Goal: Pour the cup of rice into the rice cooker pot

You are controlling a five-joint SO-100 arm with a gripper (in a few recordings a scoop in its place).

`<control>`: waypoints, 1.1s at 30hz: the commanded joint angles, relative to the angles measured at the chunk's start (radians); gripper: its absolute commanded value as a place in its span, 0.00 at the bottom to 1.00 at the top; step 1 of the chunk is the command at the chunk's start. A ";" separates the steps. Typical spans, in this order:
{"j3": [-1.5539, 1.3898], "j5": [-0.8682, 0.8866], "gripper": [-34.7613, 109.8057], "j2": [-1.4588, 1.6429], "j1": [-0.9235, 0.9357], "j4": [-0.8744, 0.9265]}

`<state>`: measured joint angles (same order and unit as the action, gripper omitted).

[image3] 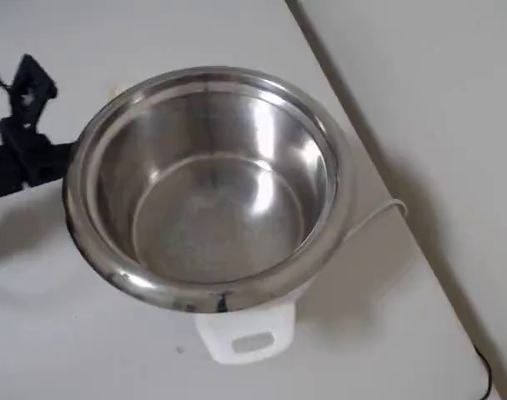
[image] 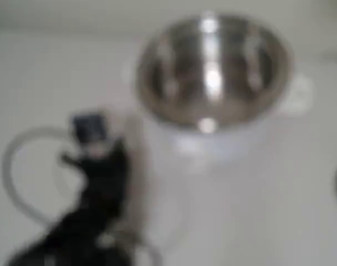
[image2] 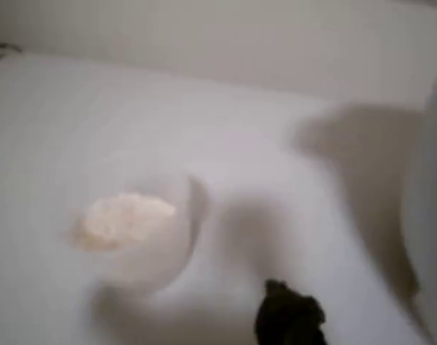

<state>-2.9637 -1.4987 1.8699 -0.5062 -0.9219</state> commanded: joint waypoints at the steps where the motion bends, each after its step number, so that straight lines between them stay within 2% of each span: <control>1: 0.152 -0.029 0.64 -0.316 -0.011 -0.299; 5: 0.268 -0.069 0.64 -0.595 -0.035 -0.517; 9: 0.403 -0.094 0.64 -0.792 -0.049 -0.611; 20: 0.699 -0.095 0.64 -0.982 -0.077 -0.588; 33: 0.870 -0.075 0.64 -1.092 -0.101 -0.549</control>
<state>-2.1583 -1.5877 0.7747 -0.5737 -1.4726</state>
